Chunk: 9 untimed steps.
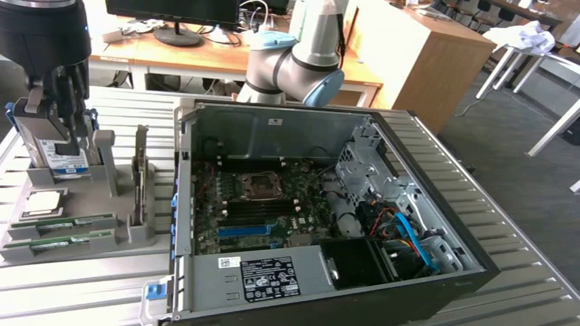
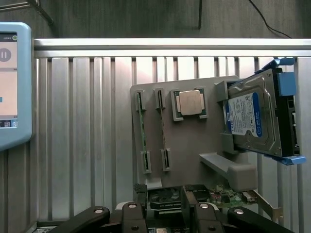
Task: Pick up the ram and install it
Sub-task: 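Pick up the ram and move it above insertion slot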
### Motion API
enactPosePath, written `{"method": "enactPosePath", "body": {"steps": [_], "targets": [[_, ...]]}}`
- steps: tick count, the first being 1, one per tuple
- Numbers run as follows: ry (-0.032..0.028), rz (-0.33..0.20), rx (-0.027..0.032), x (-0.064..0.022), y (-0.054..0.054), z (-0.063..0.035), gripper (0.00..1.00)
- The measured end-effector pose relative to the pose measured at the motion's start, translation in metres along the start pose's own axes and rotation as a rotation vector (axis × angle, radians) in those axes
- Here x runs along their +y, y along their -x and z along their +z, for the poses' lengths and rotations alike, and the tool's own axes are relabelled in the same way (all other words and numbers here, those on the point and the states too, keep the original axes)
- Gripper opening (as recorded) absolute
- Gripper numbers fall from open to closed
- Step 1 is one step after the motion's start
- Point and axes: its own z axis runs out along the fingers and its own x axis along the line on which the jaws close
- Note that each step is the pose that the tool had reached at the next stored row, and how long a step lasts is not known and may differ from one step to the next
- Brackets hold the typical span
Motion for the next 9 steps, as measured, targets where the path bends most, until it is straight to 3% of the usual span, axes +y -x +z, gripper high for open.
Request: {"method": "enactPosePath", "body": {"steps": [9], "targets": [[0.0,0.0,0.0001,0.0002,-0.0001,0.0034,0.41]]}}
